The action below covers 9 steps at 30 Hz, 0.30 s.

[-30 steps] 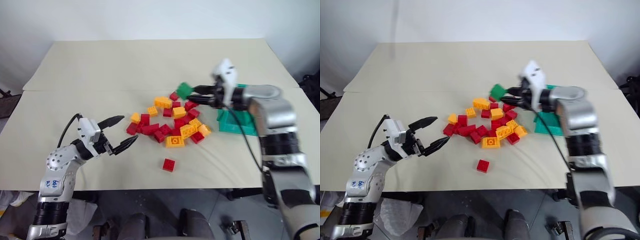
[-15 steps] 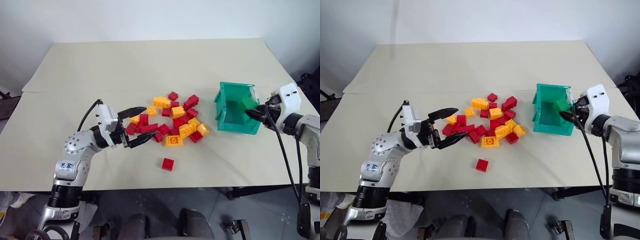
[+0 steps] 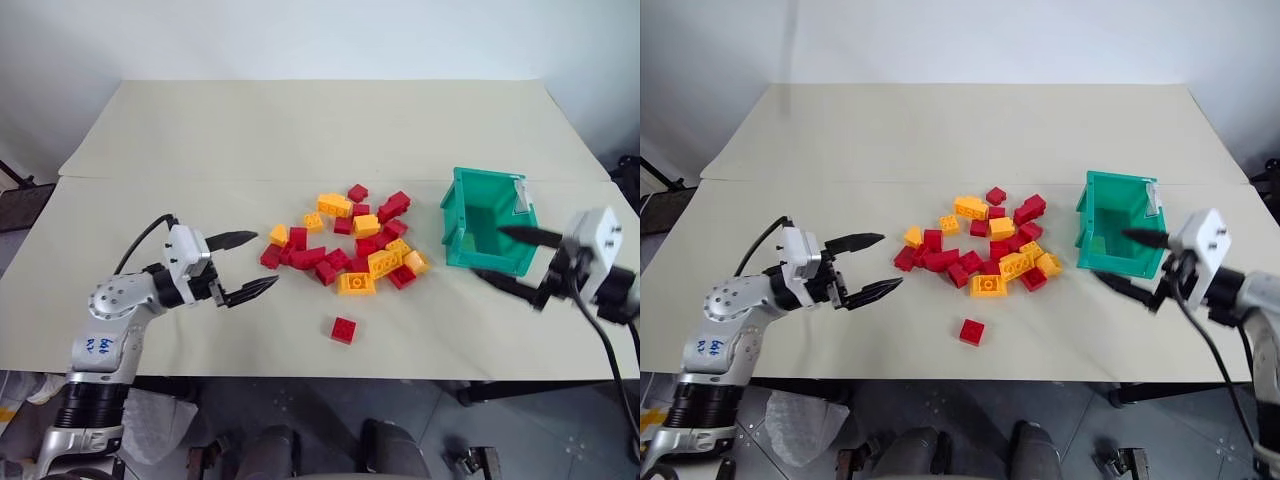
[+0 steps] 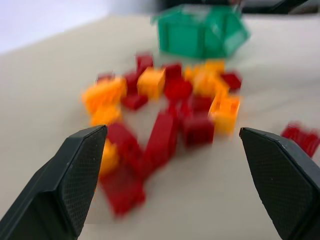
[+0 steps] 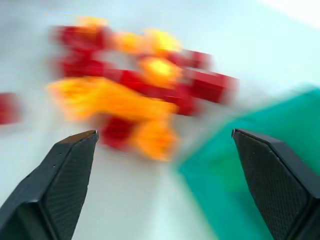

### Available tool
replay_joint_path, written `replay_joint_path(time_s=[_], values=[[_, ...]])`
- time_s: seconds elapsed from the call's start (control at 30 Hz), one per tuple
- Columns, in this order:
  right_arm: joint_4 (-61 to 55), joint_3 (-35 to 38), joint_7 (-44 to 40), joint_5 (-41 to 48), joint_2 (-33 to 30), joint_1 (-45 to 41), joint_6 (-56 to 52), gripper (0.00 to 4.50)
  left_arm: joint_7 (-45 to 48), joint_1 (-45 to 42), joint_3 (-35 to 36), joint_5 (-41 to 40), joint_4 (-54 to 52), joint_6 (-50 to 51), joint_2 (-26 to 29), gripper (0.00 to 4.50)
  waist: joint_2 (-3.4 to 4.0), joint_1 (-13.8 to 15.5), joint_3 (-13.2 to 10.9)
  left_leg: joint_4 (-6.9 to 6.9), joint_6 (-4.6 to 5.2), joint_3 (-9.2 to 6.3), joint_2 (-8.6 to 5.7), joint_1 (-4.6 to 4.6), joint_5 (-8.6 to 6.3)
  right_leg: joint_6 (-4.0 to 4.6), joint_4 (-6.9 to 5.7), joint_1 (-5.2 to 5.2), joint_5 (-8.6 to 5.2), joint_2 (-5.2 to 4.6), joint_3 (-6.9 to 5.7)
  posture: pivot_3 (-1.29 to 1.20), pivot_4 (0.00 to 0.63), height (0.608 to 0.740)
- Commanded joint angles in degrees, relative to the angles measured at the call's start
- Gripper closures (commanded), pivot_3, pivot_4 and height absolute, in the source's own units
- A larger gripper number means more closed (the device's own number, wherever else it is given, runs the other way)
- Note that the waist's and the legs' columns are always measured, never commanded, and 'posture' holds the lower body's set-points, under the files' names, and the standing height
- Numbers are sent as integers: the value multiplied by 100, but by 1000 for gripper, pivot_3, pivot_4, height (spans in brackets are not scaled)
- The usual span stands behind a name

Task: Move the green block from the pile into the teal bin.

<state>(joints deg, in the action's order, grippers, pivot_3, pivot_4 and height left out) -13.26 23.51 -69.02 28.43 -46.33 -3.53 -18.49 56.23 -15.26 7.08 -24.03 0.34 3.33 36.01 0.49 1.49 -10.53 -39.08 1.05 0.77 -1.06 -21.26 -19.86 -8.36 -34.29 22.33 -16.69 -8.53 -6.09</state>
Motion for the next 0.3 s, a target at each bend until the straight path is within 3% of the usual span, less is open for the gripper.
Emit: replay_joint_path(time_s=[0.03, 0.3], values=[[-830, -5, -325, 378, 206, 764, 387, 21, 110, 266, 341, 100, 95, -321, 250, 0, -3, 0, -1, 0, 0, -4, 8, 0, 0, 0, 2, -1, 0, 0, -1, 0, 150, 740], [-881, -345, 68, 301, 699, 1096, 934, 21, 74, 1150, 760, 71, -252, -562, 443, 0, -4, -31, -3, -1, 1, 9, 27, 11, -1, 5, -2, 1, 3, -1, 11, 0, 150, 740]])
